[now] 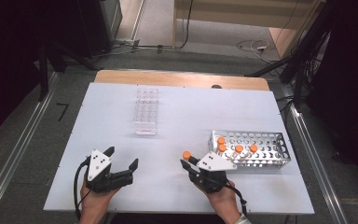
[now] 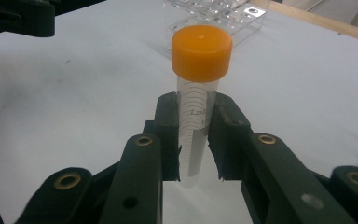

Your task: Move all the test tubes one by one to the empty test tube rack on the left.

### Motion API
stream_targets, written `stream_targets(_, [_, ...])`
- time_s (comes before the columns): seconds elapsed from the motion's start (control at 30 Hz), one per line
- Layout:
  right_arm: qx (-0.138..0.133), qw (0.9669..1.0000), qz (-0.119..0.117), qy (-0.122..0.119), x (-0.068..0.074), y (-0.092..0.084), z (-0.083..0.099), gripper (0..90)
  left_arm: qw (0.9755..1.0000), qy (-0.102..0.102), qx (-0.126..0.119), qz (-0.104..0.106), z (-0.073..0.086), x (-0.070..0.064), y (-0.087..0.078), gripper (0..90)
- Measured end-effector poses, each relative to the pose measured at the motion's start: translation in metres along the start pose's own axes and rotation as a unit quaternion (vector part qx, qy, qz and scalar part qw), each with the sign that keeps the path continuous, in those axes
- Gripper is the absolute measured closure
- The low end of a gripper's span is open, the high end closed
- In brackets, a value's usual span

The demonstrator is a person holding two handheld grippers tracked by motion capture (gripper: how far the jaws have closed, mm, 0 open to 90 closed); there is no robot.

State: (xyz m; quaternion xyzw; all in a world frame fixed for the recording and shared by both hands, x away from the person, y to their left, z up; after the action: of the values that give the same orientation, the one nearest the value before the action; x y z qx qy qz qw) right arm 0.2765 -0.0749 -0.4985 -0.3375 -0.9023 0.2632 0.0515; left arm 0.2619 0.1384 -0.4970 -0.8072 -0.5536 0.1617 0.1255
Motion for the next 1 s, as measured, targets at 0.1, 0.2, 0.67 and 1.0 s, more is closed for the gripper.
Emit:
stream_targets(0.1, [0.001,1.0,-0.005,-0.002,0.005,0.009,-0.004,71.9,0.9998,0.0,-0.002,0.02,-0.008,-0.008,-0.001,13.9])
stream_targets(0.2, [0.001,0.9999,-0.012,-0.006,0.012,0.02,-0.011,71.9,0.9993,0.003,-0.008,0.036,-0.016,-0.018,-0.002,16.3])
stream_targets(0.67, [-0.004,0.9986,-0.047,-0.024,0.038,0.048,-0.033,71.9,0.9931,0.043,-0.014,0.109,-0.035,-0.068,0.009,42.2])
stream_targets(1.0, [-0.009,0.9976,-0.06,-0.034,0.05,0.048,-0.04,71.9,0.9917,0.036,-0.012,0.123,-0.035,-0.068,0.013,61.9])
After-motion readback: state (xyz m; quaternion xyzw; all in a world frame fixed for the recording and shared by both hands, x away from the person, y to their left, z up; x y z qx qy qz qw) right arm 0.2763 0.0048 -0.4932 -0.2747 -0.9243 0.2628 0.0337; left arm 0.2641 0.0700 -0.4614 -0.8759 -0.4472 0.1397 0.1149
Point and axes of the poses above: each handheld gripper's, and its own axes: y roughly forward along the jaws, z roughly out of its underside, x roughly to its left, the point moved 9 cm from there along y, roughly forward along the jaws, and after that the axes turned 4 degrees about -y, right-handed, at the moved point
